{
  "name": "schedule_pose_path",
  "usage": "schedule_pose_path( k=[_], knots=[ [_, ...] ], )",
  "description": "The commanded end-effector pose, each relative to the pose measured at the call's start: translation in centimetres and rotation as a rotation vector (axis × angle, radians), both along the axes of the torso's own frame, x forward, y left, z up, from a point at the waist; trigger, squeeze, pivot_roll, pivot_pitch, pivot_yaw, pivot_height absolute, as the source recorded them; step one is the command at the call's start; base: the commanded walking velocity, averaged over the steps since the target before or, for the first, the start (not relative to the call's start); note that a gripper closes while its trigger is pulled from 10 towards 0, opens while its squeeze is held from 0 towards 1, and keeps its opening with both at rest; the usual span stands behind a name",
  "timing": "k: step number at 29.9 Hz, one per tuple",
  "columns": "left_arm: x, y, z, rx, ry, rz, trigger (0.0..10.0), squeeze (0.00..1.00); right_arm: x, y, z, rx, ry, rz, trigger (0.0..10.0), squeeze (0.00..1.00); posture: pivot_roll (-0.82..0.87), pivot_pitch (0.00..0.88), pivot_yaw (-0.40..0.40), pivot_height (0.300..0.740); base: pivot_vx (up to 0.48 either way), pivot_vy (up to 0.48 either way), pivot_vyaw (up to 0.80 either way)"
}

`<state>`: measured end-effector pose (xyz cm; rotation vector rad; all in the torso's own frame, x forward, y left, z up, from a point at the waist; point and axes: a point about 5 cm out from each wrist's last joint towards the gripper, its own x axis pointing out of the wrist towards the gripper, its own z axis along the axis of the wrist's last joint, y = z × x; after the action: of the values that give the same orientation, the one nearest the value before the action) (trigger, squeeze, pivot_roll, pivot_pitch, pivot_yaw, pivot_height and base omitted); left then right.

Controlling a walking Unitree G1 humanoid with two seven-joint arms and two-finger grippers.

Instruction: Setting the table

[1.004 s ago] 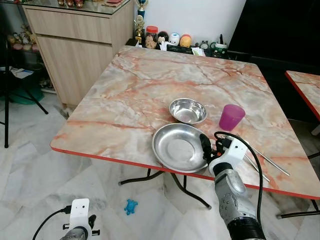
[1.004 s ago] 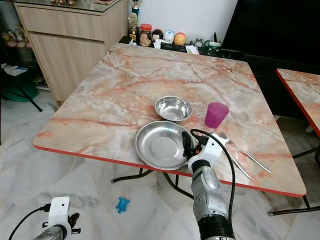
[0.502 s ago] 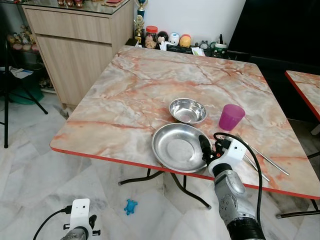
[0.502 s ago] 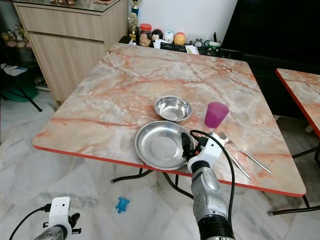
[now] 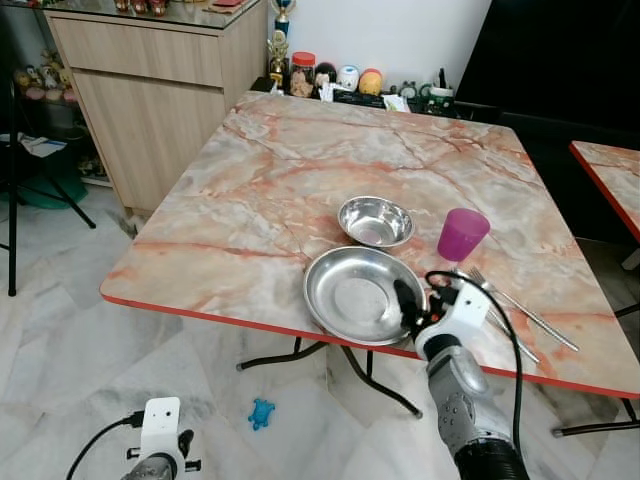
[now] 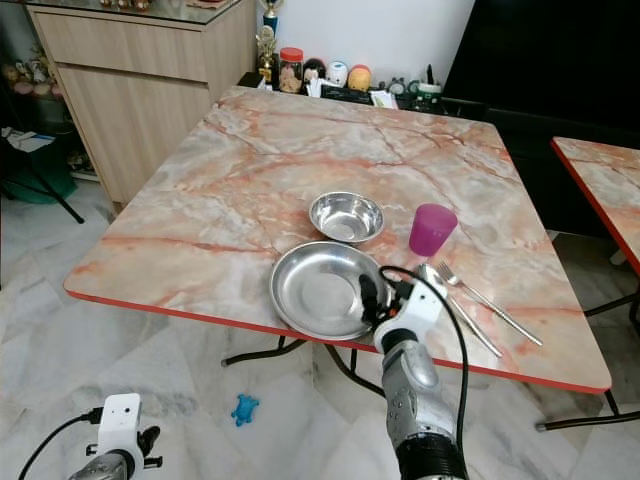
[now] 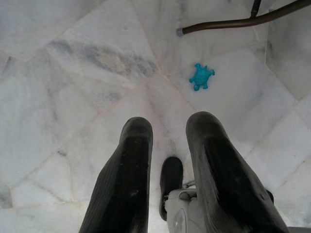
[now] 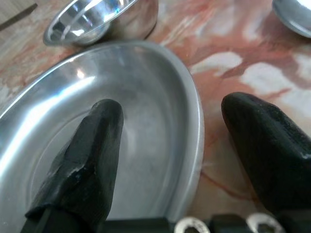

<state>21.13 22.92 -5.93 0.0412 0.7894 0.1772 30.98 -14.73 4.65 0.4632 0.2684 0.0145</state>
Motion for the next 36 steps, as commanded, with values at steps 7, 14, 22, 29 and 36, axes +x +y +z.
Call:
schedule_pose_path(
  k=[7, 14, 22, 29, 36],
  knots=[
    [-0.7, -0.2, -0.5, 0.001, 0.03, -0.014, 10.0, 0.0, 0.0, 0.3, -0.3, 0.007, 0.024, 0.029, 10.0, 0.0, 0.19, 0.0, -0.114, 0.74, 0.0, 0.0, 0.0],
    [-0.6, -0.2, -0.4, 0.007, 0.029, -0.022, 10.0, 0.0, 0.0, 0.4, -0.2, 0.012, 0.021, 0.04, 9.0, 0.0, 0.19, 0.0, -0.114, 0.74, 0.0, 0.0, 0.0],
    [-0.6, -0.3, -0.4, 0.008, 0.03, -0.027, 10.0, 0.0, 0.0, 0.9, -0.2, 0.009, 0.021, 0.071, 0.0, 0.0, 0.19, 0.0, -0.114, 0.74, 0.0, 0.0, 0.0],
    [-0.6, -0.4, -0.4, 0.006, 0.03, -0.028, 10.0, 0.0, 0.0, 1.0, -0.1, 0.009, 0.014, 0.072, 0.0, 0.0, 0.19, 0.0, -0.115, 0.74, 0.0, 0.0, 0.0],
    [-0.5, -0.4, -0.5, 0.004, 0.032, -0.032, 10.0, 0.0, -0.1, 1.4, -0.2, 0.021, 0.014, 0.106, 0.0, 0.0, 0.19, 0.0, -0.115, 0.74, 0.0, 0.0, 0.0]
  ],
)
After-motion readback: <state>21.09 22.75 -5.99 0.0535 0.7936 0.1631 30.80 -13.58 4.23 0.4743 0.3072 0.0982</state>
